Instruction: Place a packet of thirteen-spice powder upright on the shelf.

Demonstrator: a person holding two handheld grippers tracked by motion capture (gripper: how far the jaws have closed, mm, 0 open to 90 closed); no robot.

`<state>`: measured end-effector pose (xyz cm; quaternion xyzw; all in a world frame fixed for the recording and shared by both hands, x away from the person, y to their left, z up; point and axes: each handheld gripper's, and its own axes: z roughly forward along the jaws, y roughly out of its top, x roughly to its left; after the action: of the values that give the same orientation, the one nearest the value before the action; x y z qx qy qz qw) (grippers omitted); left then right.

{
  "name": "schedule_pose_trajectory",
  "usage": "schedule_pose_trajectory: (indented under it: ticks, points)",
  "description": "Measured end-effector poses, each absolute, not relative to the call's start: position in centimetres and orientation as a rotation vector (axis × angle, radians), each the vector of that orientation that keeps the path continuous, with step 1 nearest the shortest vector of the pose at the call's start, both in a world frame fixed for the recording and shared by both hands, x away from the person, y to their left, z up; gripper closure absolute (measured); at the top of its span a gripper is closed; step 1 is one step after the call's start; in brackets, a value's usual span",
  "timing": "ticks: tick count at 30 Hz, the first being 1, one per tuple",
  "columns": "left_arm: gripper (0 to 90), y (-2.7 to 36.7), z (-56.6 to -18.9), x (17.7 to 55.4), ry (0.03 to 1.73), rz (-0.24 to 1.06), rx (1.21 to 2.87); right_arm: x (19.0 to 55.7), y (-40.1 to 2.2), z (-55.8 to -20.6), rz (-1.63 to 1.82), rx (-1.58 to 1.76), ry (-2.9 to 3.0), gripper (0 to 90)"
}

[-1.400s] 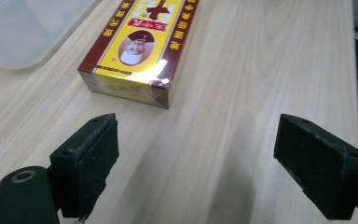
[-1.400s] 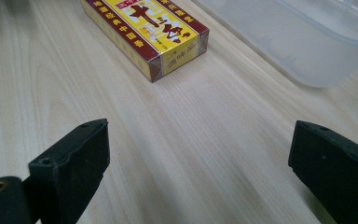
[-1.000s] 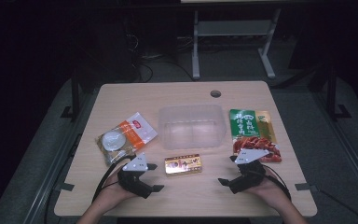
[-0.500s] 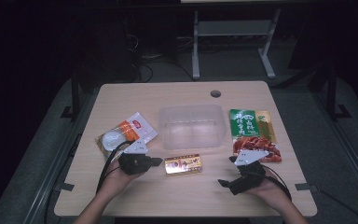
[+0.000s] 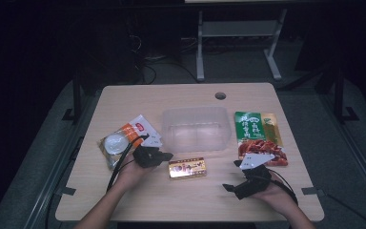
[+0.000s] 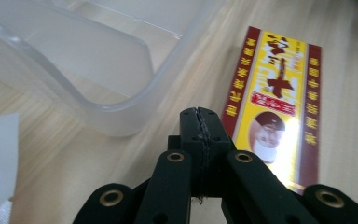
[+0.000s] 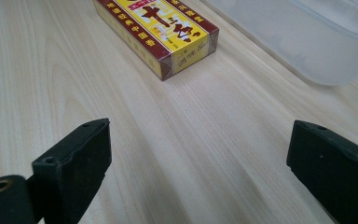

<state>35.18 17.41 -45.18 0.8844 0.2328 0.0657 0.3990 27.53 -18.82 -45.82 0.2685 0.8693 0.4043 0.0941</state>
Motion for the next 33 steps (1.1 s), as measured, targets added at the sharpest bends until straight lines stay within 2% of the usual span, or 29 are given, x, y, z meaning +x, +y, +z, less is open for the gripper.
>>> schedule_pose_trajectory:
  ticks: [25, 29, 30, 31, 33]
  points:
    - [89.4, 16.6, -45.2, 31.9, 0.531, 0.046, 2.291, 27.5, -18.8, -45.9, 1.202, 0.797, 2.583, 6.1]
    - [80.1, 16.6, -44.4, 31.5, 0.549, 0.068, 2.27, 27.5, -18.8, -45.9, 1.201, 0.795, 2.582, 6.1]
    - [69.5, 16.6, -44.1, 31.2, 0.551, 0.061, 2.259, 27.5, -18.9, -45.9, 1.201, 0.793, 2.581, 6.1]
    - [69.5, 16.5, -43.9, 30.9, 0.551, 0.06, 2.252, 27.5, -18.9, -45.9, 1.201, 0.793, 2.581, 6.1]
    - [55.7, 16.2, -43.6, 30.0, 0.55, 0.073, 2.252, 27.6, -18.9, -45.9, 1.203, 0.795, 2.579, 6.0]
